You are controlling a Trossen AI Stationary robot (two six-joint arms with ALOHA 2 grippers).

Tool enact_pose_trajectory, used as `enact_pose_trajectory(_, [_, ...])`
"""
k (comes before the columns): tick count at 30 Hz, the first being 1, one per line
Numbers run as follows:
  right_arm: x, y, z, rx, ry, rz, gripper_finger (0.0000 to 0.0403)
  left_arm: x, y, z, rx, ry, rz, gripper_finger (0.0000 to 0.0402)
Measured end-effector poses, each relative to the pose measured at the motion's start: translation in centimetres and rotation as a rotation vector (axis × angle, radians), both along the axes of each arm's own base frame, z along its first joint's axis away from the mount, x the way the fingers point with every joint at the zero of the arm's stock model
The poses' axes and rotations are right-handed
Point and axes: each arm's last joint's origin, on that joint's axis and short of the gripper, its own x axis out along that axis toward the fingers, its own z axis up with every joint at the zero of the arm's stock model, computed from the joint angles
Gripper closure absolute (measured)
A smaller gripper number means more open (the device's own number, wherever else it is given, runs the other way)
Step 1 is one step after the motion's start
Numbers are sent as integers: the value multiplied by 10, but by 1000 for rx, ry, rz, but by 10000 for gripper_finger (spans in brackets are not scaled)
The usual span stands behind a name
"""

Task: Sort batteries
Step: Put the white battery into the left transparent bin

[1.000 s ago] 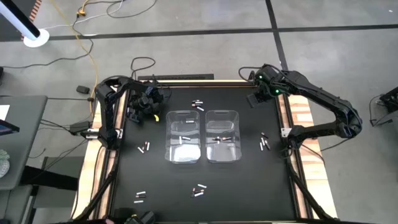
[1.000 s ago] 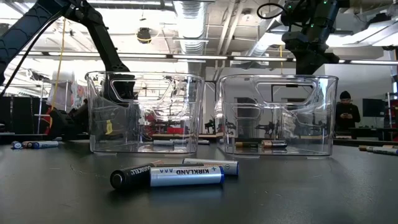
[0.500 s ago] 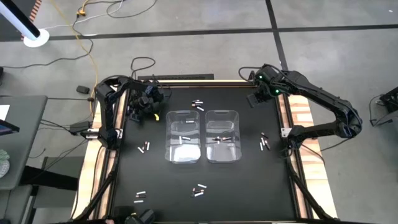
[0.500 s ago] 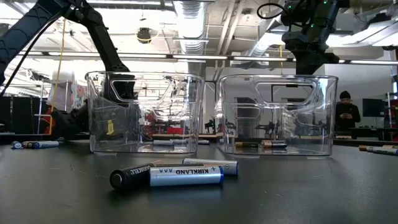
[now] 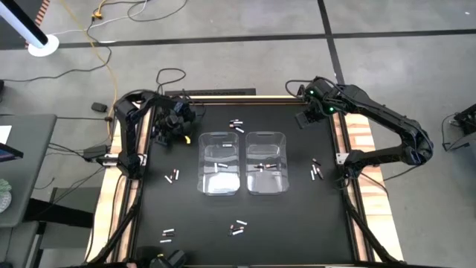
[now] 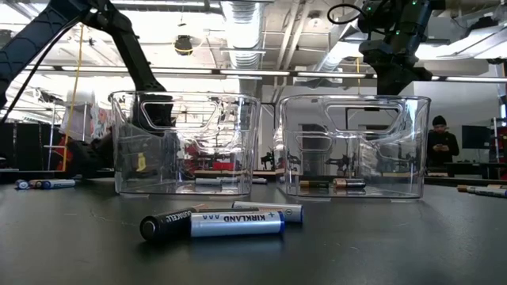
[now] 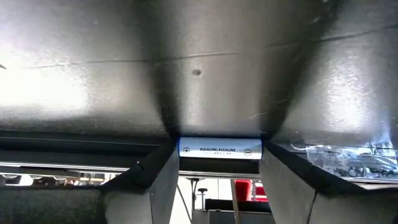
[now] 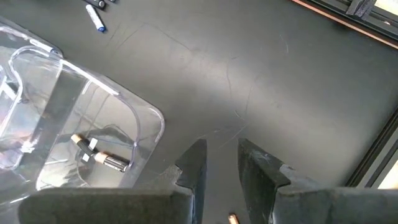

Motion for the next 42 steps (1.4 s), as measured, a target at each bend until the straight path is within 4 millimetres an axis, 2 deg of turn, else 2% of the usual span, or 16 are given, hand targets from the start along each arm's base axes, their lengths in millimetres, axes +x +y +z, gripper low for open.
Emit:
enact_pose_trajectory(6, [0, 0, 0, 0, 0, 0, 296, 3, 5, 6, 65, -22, 47, 211])
enact_pose_trajectory(11, [0, 0, 0, -2, 1, 5, 296, 2, 8, 23, 167, -77, 78, 211])
enact_pose_trajectory(16, [1, -1, 1, -13, -6, 15, 296, 0, 2, 51, 215, -150, 110, 211])
enact_pose_trajectory(22, [3, -2, 2, -37, -22, 32, 296, -3, -14, 89, 273, -262, 169, 211])
enact_pose_trajectory(32, [3, -2, 2, -48, -19, 55, 296, -3, -56, 157, 366, -744, 309, 211])
enact_pose_trajectory(37, [3, -2, 2, -51, -16, 62, 296, 8, -82, 185, 354, -1075, 336, 209])
enact_pose_trajectory(42, [3, -2, 2, -52, -16, 65, 296, 28, -107, 206, 332, -1366, 308, 202])
